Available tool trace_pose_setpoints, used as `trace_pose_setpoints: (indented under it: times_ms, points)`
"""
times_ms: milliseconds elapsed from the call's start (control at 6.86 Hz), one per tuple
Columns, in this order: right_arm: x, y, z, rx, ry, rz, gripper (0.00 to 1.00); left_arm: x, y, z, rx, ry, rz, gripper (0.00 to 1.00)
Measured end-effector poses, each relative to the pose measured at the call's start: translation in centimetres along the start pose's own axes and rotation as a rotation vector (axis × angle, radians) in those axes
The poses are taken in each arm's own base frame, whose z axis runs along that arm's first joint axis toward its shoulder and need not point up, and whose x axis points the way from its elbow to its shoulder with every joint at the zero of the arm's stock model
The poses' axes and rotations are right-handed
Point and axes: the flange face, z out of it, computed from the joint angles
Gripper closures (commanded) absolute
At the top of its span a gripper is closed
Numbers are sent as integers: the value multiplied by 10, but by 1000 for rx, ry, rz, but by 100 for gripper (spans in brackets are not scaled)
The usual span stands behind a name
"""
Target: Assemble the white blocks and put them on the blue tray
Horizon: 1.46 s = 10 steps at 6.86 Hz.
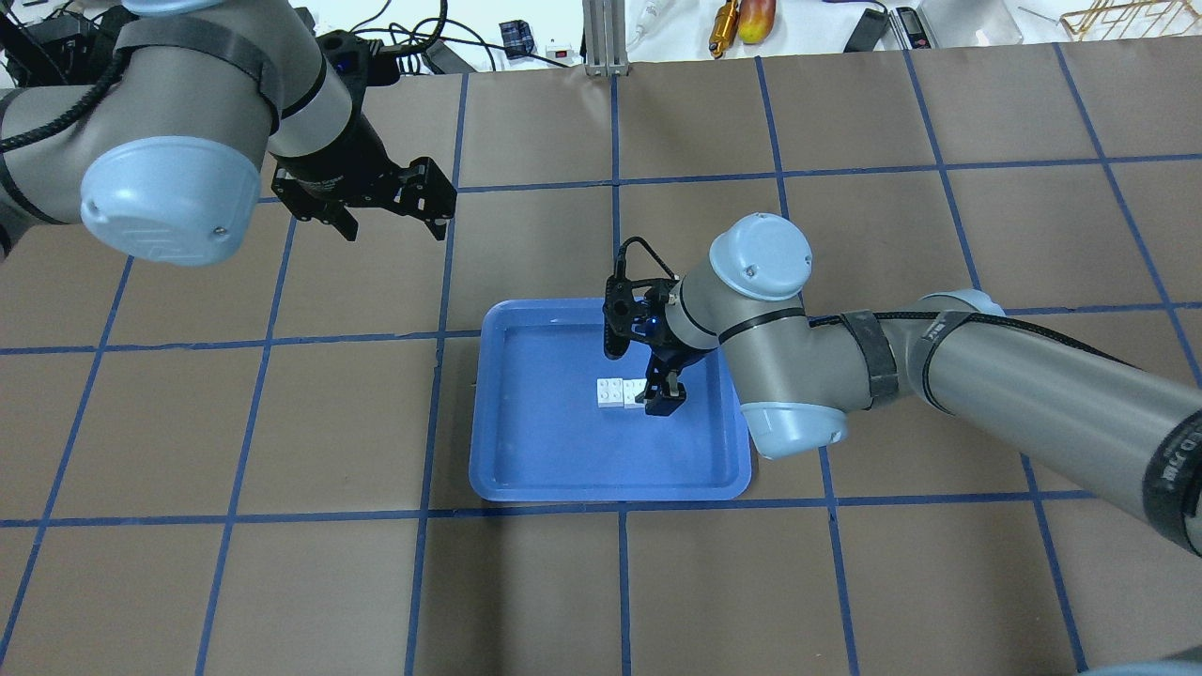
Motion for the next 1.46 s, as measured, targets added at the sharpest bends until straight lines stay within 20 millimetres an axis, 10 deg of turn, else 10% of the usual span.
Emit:
trace_pose_setpoints:
  times_ms: [438,1021,1458]
  points:
    - [34,-17,-55,-66,62,57,0,0,-1,0,1,0,0,0]
    - [92,-14,-181,-176,36,188,0,2,0,-2,7,0,3,0]
    - [63,7,-260,-262,18,407,0,4,4,-13,23,-2,6,0]
